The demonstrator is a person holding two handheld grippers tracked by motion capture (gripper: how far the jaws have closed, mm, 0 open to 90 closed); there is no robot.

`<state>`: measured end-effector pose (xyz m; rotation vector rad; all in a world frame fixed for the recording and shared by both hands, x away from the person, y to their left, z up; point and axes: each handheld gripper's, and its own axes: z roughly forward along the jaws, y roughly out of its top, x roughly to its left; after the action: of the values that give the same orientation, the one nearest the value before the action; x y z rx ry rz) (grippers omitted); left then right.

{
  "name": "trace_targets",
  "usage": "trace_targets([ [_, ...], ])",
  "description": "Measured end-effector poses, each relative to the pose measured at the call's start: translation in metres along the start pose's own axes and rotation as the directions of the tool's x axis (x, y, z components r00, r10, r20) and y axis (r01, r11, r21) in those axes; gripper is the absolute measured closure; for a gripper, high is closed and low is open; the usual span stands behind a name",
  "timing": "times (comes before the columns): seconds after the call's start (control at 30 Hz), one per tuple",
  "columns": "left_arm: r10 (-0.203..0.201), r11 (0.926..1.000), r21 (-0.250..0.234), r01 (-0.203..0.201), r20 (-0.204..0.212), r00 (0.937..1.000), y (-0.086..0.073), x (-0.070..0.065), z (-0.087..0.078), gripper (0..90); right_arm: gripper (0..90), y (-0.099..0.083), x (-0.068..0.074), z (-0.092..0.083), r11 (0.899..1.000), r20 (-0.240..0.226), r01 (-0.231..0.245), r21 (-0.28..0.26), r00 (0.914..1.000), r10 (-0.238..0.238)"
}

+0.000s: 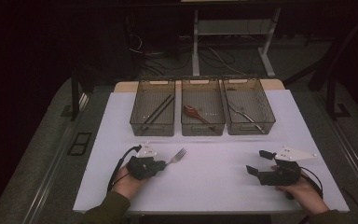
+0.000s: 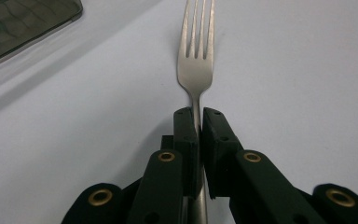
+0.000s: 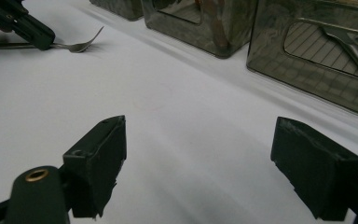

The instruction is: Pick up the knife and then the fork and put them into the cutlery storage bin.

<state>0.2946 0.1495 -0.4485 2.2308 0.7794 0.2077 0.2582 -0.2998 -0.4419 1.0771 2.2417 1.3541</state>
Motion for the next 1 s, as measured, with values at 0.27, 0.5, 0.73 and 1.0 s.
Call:
trace_targets([
  [0.27, -0.013, 0.9993, -0.036, 0.013, 0.007, 0.9999, 0.002, 0.0, -0.005, 84.1, 15.7, 0.001, -0.004, 0.0, 0.999, 0.026, -0.041, 0.007, 0.9988, 0.041],
  [0.5, -0.008, 0.995, -0.099, 0.009, 0.011, 0.9999, 0.009, -0.003, -0.014, 84.2, 13.3, 0.008, -0.004, -0.003, 0.997, 0.008, -0.066, 0.043, 0.9978, 0.065],
  [0.73, 0.03, 0.9857, -0.167, -0.026, 0.021, 0.9993, 0.024, -0.014, -0.018, 84.3, 13.8, 0.02, -0.003, -0.003, 0.988, -0.078, -0.135, 0.077, 0.9869, 0.141],
  [1.0, 0.08, 0.9727, -0.221, -0.069, 0.041, 0.9959, 0.049, -0.033, -0.013, 84.3, 28.5, 0.046, 0.008, 0.009, 0.992, -0.173, -0.099, 0.08, 0.9785, 0.112],
])
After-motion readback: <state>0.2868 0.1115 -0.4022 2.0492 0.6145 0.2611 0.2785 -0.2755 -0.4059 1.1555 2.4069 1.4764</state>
